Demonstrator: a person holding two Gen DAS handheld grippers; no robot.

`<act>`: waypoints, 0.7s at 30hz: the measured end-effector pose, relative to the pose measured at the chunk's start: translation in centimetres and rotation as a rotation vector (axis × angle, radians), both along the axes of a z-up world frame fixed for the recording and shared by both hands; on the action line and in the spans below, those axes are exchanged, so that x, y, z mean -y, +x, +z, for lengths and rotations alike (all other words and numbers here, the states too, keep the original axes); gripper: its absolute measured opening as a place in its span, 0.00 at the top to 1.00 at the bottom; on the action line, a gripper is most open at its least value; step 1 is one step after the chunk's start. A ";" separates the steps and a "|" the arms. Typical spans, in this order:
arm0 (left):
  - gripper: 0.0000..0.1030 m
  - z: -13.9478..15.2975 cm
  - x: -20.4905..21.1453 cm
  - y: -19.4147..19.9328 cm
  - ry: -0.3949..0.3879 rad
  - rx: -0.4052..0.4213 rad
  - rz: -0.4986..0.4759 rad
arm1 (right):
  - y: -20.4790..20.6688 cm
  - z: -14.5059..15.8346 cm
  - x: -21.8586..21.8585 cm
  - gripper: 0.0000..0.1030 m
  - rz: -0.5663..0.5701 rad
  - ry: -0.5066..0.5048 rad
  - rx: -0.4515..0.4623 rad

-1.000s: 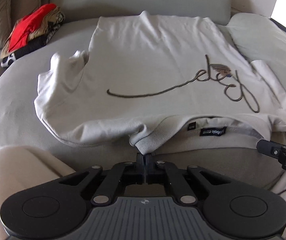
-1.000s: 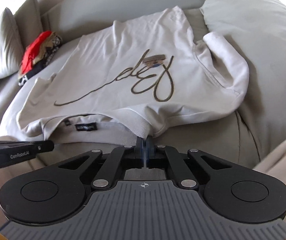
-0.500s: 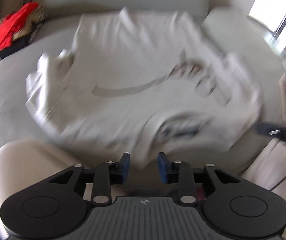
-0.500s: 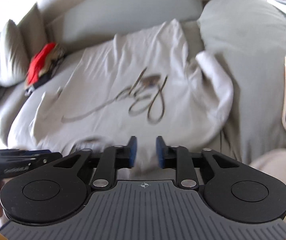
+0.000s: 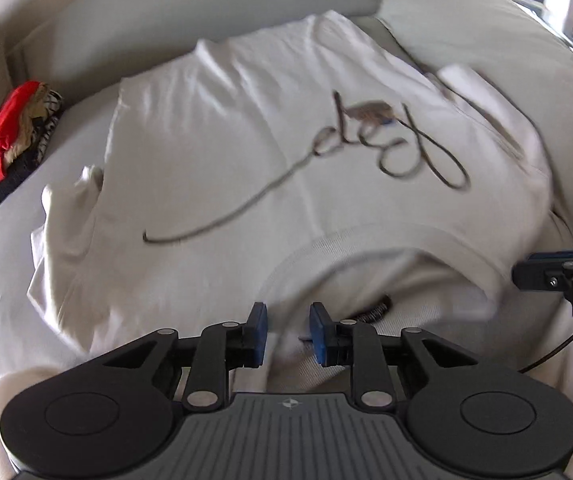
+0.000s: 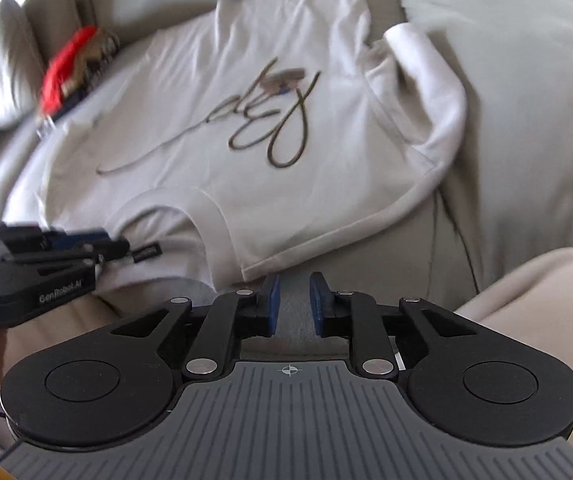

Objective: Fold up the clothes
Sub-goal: 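Grasp the sweatshirt sleeve with the right gripper and smooth it flat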

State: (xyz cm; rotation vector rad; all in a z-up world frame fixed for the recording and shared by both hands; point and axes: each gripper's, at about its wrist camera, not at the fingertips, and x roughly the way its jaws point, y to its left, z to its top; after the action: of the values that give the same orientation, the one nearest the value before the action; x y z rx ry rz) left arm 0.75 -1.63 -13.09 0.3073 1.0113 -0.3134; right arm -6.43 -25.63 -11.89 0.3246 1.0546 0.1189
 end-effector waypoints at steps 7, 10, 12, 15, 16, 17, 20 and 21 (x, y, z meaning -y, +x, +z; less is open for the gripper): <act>0.67 1.8 2.2 1.5 -0.126 0.058 -0.007 | 3.0 2.3 6.9 0.54 -0.253 0.025 0.225; 0.66 1.0 4.4 2.9 -0.125 0.053 -0.029 | 5.5 1.7 10.1 0.55 -0.346 0.052 0.236; 0.67 0.3 5.5 3.8 -0.126 0.028 -0.034 | 6.7 0.6 12.1 0.54 -0.404 0.131 0.147; 0.67 -0.6 6.1 4.2 -0.123 -0.014 -0.032 | 7.0 -1.5 14.8 0.56 -0.472 0.358 0.023; 0.67 -0.8 6.0 4.2 -0.129 -0.018 -0.029 | 6.9 -1.9 14.8 0.57 -0.472 0.389 0.000; 0.66 -0.9 5.8 4.1 -0.136 -0.016 -0.027 | 6.8 -2.3 14.8 0.57 -0.472 0.417 -0.022; 0.66 -0.9 5.4 4.2 -0.161 -0.023 -0.016 | 6.5 -3.4 13.6 0.56 -0.441 0.459 -0.034; 0.65 -1.0 5.3 4.3 -0.166 -0.026 -0.013 | 6.9 -4.1 13.6 0.57 -0.436 0.487 -0.021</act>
State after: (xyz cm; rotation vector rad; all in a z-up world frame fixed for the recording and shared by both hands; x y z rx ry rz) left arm 5.06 -6.98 -14.05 0.1603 1.0028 -0.4118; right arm 0.42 -39.20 -15.96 0.9891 0.9451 -0.0226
